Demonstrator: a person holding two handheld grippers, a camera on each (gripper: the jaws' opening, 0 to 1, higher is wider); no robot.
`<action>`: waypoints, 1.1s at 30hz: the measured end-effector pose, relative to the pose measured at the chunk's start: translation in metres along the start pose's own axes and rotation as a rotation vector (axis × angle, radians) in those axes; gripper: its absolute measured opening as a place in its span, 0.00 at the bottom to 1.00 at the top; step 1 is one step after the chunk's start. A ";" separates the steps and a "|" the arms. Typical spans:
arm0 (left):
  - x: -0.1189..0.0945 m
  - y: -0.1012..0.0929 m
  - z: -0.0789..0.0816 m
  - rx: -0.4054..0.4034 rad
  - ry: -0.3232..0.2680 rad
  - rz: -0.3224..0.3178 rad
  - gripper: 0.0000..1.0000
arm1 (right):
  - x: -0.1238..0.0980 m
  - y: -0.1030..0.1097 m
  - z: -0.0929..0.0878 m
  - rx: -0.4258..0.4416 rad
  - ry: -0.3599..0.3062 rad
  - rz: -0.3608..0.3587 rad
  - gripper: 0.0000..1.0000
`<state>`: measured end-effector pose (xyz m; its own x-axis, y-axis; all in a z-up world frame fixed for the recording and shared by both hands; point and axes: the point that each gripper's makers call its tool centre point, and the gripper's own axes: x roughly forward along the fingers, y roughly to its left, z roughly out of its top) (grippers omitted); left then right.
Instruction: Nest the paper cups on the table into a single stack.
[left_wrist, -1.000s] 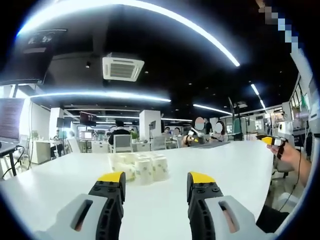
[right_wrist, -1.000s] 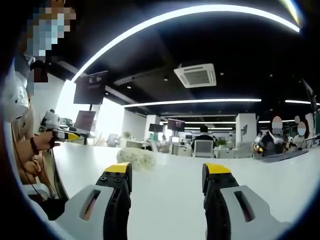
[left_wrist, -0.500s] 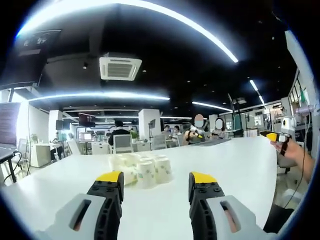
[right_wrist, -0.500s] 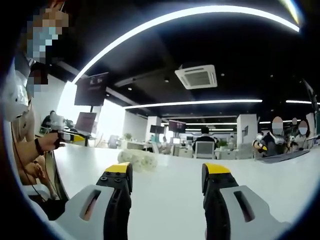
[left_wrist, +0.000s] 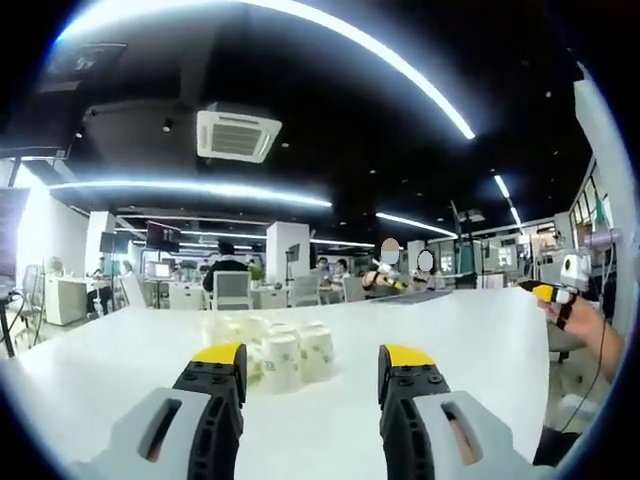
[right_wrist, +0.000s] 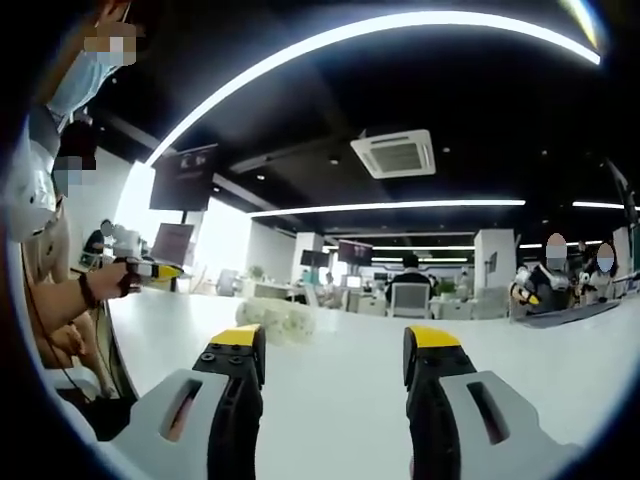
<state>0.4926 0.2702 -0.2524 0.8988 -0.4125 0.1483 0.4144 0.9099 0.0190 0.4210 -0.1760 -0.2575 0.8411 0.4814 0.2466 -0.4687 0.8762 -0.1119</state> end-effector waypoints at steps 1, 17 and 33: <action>0.003 0.000 0.001 0.002 0.000 -0.002 0.56 | 0.000 0.000 0.000 0.000 0.000 0.000 0.59; 0.030 0.008 0.012 0.024 -0.003 -0.020 0.55 | 0.001 -0.002 0.000 0.005 -0.005 -0.002 0.59; 0.066 0.005 0.004 0.052 0.041 -0.086 0.56 | -0.003 -0.005 -0.001 0.006 -0.002 -0.016 0.58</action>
<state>0.5534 0.2478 -0.2382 0.8655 -0.4900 0.1037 0.4837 0.8715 0.0810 0.4215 -0.1818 -0.2585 0.8480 0.4670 0.2507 -0.4565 0.8838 -0.1022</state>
